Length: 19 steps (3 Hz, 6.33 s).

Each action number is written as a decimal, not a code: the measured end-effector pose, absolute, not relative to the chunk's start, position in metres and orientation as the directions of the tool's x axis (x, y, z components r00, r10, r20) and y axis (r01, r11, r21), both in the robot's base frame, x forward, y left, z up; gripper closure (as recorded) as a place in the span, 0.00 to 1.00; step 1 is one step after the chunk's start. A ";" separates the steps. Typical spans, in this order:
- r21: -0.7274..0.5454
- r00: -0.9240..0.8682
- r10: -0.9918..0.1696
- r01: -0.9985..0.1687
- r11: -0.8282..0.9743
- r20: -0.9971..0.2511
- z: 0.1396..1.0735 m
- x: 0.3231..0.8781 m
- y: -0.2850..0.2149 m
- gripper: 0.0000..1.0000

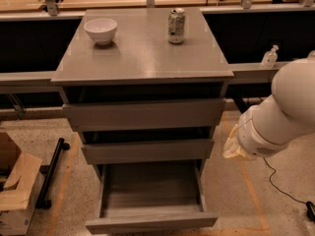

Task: Close bottom drawer

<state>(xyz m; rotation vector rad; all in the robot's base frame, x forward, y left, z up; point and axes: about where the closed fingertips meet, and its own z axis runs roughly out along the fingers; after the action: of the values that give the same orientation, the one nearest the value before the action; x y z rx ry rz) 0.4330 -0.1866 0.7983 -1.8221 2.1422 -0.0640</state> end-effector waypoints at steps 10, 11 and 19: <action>0.143 -0.304 -0.865 -0.952 0.269 -0.399 0.449 0.467 -0.218 1.00; 0.233 -0.332 -0.851 -0.938 0.255 -0.406 0.395 0.457 -0.218 1.00; 0.434 -0.525 -0.772 -0.826 0.361 -0.358 0.161 0.455 -0.213 1.00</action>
Offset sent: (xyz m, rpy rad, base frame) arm 0.0473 -0.0256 -0.1770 0.1199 0.1780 -0.1358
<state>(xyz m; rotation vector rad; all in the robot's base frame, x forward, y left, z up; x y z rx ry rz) 0.4551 -0.2125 0.1611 -1.4802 2.5134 0.8868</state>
